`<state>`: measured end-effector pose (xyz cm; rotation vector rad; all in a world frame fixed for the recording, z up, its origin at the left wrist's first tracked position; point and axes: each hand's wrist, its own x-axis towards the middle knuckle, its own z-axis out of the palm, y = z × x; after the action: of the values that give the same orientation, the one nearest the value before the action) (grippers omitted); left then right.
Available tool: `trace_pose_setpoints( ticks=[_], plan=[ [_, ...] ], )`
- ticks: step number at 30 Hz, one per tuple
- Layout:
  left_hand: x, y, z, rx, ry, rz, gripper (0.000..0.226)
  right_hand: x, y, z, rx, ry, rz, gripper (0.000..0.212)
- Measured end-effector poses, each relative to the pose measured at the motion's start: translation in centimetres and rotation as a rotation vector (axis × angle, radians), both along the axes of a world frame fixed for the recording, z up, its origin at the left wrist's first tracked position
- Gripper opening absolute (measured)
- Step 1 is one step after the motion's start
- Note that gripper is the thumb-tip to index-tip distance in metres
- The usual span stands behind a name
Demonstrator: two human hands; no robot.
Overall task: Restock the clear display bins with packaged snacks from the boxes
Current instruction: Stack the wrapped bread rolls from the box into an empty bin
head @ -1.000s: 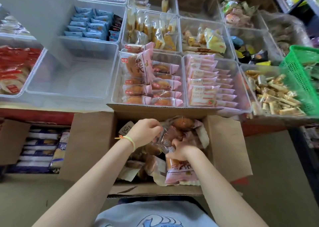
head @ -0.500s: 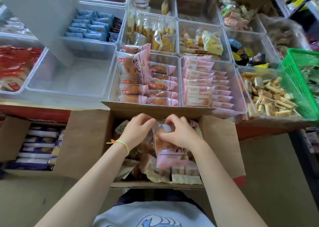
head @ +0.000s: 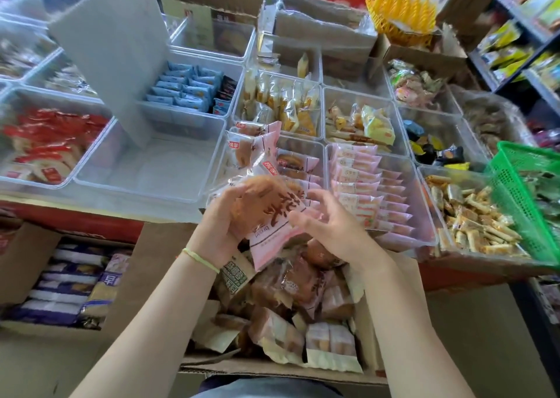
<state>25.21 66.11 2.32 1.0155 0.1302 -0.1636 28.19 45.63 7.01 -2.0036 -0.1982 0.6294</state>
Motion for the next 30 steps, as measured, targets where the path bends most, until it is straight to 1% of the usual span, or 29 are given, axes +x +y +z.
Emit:
trace_pose_setpoints(
  ticks=[2,3,4,6,8,10,12,13,14,15,16,17,19,21,24,26,28,29,30],
  plan=[
    [0.5,0.3,0.4,-0.066,-0.062,0.014,0.05,0.1,1.1,-1.0,0.215,0.208,-0.044,0.061],
    [0.9,0.5,0.5,-0.079,-0.066,0.03,0.051,0.3,1.9,-1.4,0.327,0.282,-0.085,0.057],
    [1.3,0.8,0.4,-0.069,-0.06,0.048,0.053,0.6,2.7,-1.7,0.385,0.314,-0.129,0.053],
    [2.2,1.6,0.2,0.039,-0.055,0.078,0.054,1.5,4.2,-1.5,0.394,0.296,-0.198,0.052],
    [3.1,3.0,-0.2,0.178,0.012,0.158,0.052,2.9,5.3,-1.7,0.382,0.224,-0.25,0.049],
    [3.8,4.8,-1.2,0.419,0.073,0.246,0.052,5.2,6.0,-2.1,0.379,0.133,-0.293,0.043],
    [4.2,6.5,-2.6,0.773,0.04,0.248,0.045,8.3,6.8,-3.0,0.29,-0.001,-0.328,0.044],
    [4.1,7.1,-3.3,0.93,0.005,0.181,0.043,9.7,7.3,-3.7,0.225,-0.053,-0.345,0.049],
    [3.9,7.5,-3.7,1.049,-0.028,0.082,0.046,10.8,7.8,-4.2,0.166,-0.073,-0.36,0.056],
    [3.6,7.6,-4.3,1.132,-0.044,-0.025,0.053,12.1,8.4,-5.1,0.116,-0.068,-0.369,0.059],
    [3.4,7.6,-4.8,1.199,-0.055,-0.117,0.06,12.9,9.0,-5.8,0.077,-0.051,-0.36,0.058],
    [3.2,7.5,-5.3,1.266,-0.066,-0.19,0.062,13.7,9.5,-6.5,0.043,-0.025,-0.339,0.055],
    [3.2,7.2,-6.4,1.388,-0.097,-0.261,0.047,15.0,10.6,-8.1,-0.043,0.016,-0.295,0.05],
    [3.4,7.1,-7.0,1.487,-0.109,-0.262,0.037,15.7,11.5,-9.6,-0.146,0.034,-0.237,0.047],
    [3.8,7.1,-7.2,1.528,-0.123,-0.234,0.036,16.4,12.3,-11.1,-0.231,0.008,-0.208,0.044],
    [4.3,7.2,-7.1,1.553,-0.117,-0.246,0.039,16.4,12.6,-11.3,-0.25,0.003,-0.206,0.049],
    [4.7,7.3,-7.1,1.57,-0.109,-0.261,0.042,16.1,12.8,-11.1,-0.289,-0.014,-0.18,0.063],
    [4.9,7.3,-7.1,1.575,-0.109,-0.26,0.043,16.0,12.8,-11.1,-0.307,-0.024,-0.173,0.065],
    [5.0,7.3,-7.1,1.583,-0.107,-0.26,0.043,15.8,12.6,-11.1,-0.322,-0.033,-0.163,0.061]
  ],
)
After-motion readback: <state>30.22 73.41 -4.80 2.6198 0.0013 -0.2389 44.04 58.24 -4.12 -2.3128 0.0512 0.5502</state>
